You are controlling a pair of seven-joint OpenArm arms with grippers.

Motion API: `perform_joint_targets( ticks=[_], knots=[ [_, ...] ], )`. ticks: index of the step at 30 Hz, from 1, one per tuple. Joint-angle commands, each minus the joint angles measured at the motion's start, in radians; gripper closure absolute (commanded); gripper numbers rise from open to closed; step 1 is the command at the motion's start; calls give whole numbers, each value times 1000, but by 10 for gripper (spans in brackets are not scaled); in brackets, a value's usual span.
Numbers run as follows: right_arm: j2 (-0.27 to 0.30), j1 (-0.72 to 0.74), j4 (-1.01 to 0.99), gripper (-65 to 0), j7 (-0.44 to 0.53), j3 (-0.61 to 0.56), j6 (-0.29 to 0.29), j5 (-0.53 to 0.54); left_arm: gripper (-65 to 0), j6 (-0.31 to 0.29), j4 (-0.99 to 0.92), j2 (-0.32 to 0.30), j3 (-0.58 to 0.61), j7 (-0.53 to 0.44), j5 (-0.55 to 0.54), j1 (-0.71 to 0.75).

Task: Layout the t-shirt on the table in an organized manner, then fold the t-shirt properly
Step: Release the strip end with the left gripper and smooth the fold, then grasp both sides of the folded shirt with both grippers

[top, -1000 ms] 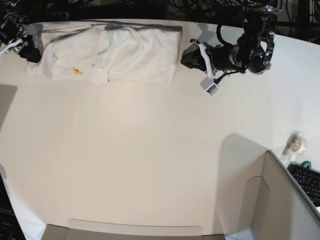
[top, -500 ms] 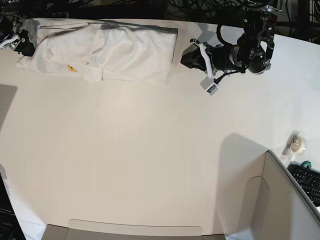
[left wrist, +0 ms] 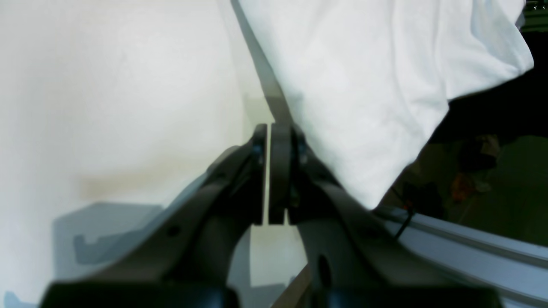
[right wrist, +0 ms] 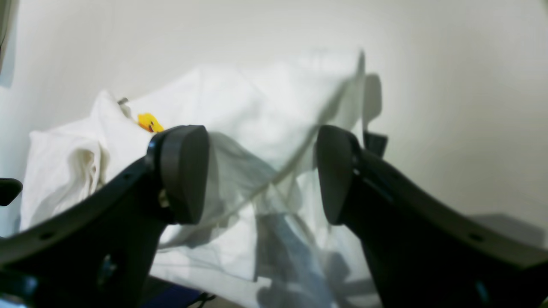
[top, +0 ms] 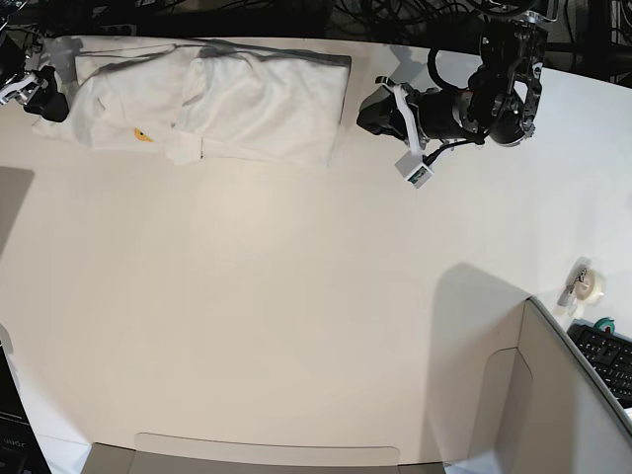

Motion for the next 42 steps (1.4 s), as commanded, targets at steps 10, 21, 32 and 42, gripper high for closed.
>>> perform_joint_targets(
  ticks=[10,21,32,42],
  knots=[
    [15,5,12,-394,15,79,-5,-216,-4,-6,14,-7,-2,-11,-21,-9],
    [2,56,-166,-394,15,-59,-5,-215,-4,-6,14,-7,-2,-13,-21,-9],
    [-20,21,-172,-392,-30,-91,-5,-93,-4,-6,14,-7,-2,-13,-21,-7],
    [-15,25,-167,0,-27,-121,-5,-93,-4,-6,14,-54,-10,-18,-21,26]
  ],
)
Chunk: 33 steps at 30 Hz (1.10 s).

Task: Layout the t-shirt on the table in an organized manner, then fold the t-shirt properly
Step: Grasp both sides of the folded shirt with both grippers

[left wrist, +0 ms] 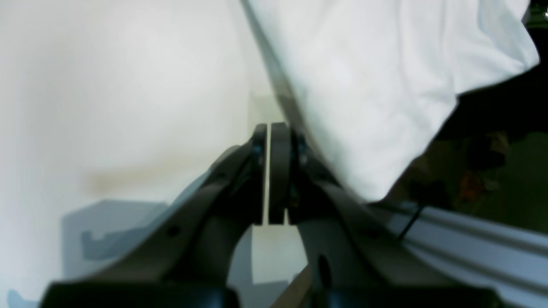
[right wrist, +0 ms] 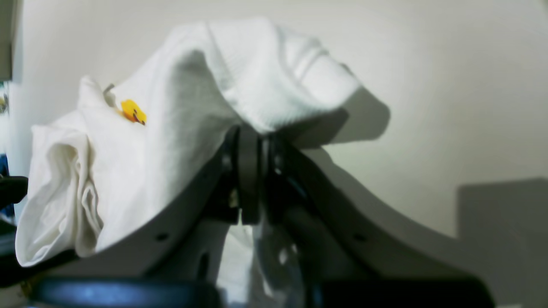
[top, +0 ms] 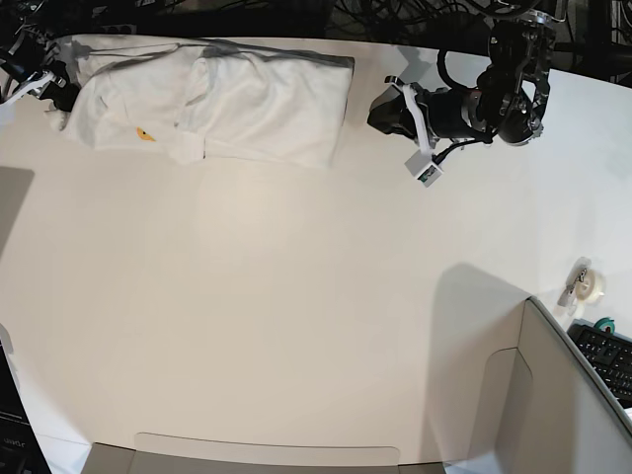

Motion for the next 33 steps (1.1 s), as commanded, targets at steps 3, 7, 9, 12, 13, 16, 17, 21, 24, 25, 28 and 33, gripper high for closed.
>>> perform_joint_targets(
  ticks=[3,7,9,12,13,16,17,21,24,25,28,33],
  knots=[
    [6,-4,13,0,-45,0,-2,-43,-4,-6,14,-27,-6,-12,-23,24],
    [2,4,102,0,-46,5,-2,-41,-3,-6,14,-49,-6,-13,19,48],
    [-18,1,167,0,-46,5,-2,-41,-3,-6,14,-47,-6,-36,102,63],
    [-52,-1,279,0,-48,-3,-2,-41,-3,-6,14,-41,3,-89,247,83],
    [-69,-1,320,0,-48,-4,-2,-41,-3,-6,14,-26,3,-95,296,91],
    [-112,6,438,0,-48,-53,-2,-41,-3,-6,12,3,3,-101,393,94],
    [-121,7,472,0,-48,-70,-2,-41,-3,-6,12,13,3,-101,408,94],
    [-187,29,606,0,-48,-182,-2,-41,-3,-6,12,26,3,-101,450,96],
    [-250,44,656,0,-42,-256,-2,-46,-3,-6,-1,26,3,-101,450,91],
    [-267,53,661,0,-43,-276,-2,-46,-3,-6,-12,26,3,-101,450,88],
    [-317,64,659,0,-43,-346,-2,-49,-4,-6,-72,28,30,-105,445,85],
    [-391,81,661,0,-40,-472,-2,-113,-4,-6,-139,28,96,-155,448,83]
  ],
)
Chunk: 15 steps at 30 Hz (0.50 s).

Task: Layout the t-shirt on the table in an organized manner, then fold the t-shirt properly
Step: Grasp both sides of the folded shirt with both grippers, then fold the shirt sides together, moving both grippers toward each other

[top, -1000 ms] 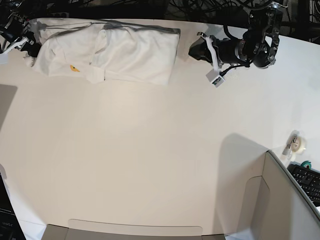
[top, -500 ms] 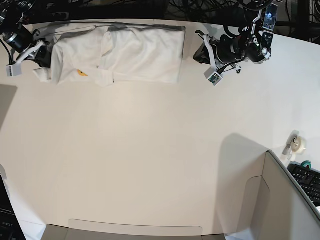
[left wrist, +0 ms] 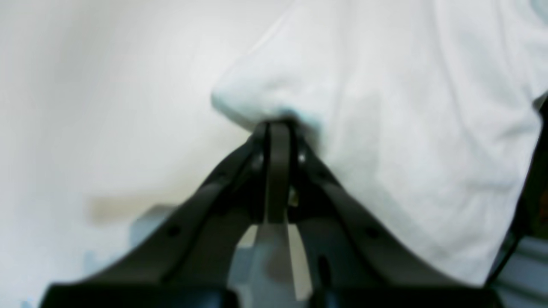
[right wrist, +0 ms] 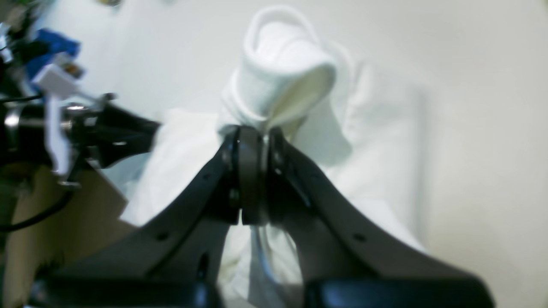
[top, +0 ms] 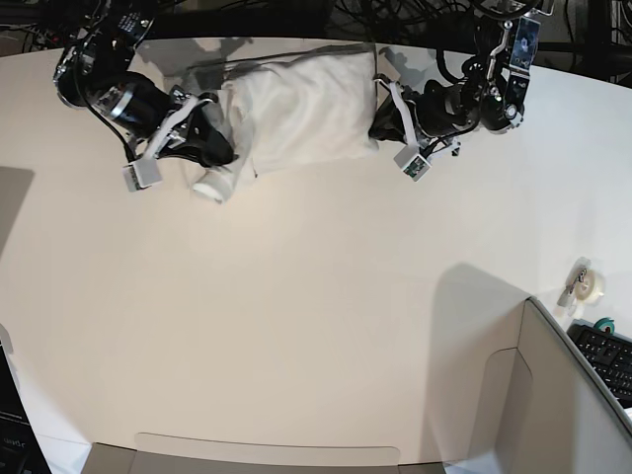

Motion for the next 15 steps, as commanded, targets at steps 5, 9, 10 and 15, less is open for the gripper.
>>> perform_joint_targets(
  ticks=[5,9,10,15],
  knots=[
    [-41,40,15,0,27,-90,2,-32,-4,21,-36,33,26,131,108,24],
    [-40,62,12,0,24,-101,2,-37,-4,21,-42,58,29,131,108,12],
    [-41,68,8,0,24,-102,2,-37,-4,21,-42,60,29,131,108,4],
    [-38,108,-80,0,26,-170,2,-95,-4,21,-42,63,29,132,108,-2]
  ],
)
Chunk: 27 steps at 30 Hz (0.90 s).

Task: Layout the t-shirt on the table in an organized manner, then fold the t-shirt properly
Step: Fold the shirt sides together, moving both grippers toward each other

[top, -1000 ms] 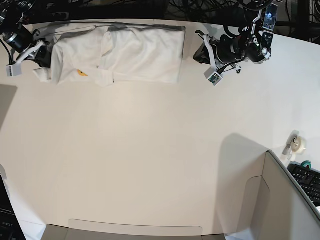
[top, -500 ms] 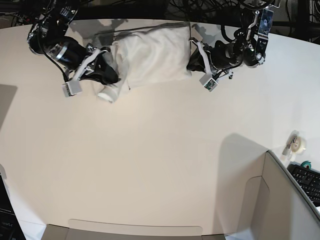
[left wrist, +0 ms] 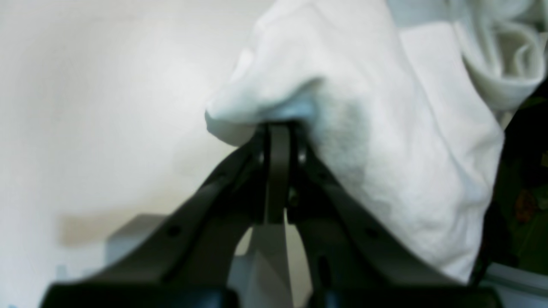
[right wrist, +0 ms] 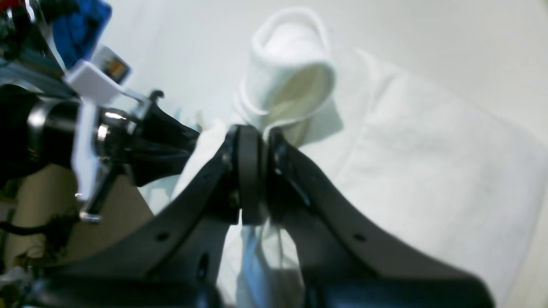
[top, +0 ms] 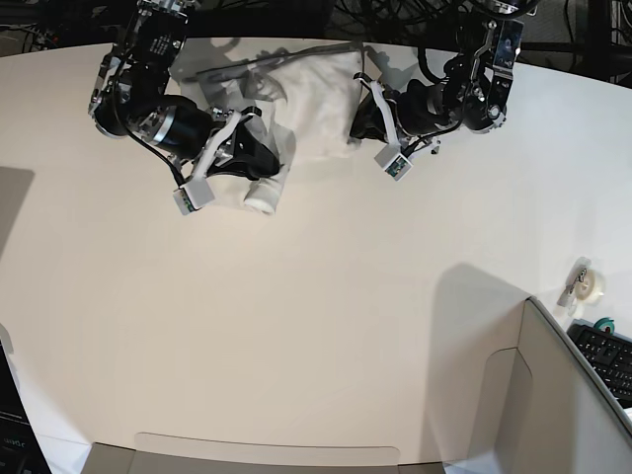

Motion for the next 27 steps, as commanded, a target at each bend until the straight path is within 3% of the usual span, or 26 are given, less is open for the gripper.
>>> perform_joint_targets(
  ticks=[1,13,27],
  knots=[
    [0,20,-4,0,17,-17,2,12,-4,30,-24,-6,11,119,108,16],
    [-32,92,-70,0,23,-213,2,-139,-4,31,-24,-5,3,119,108,7],
    [-32,130,-76,0,22,-304,2,-170,-4,31,-35,-8,1,119,109,-50]
  ],
)
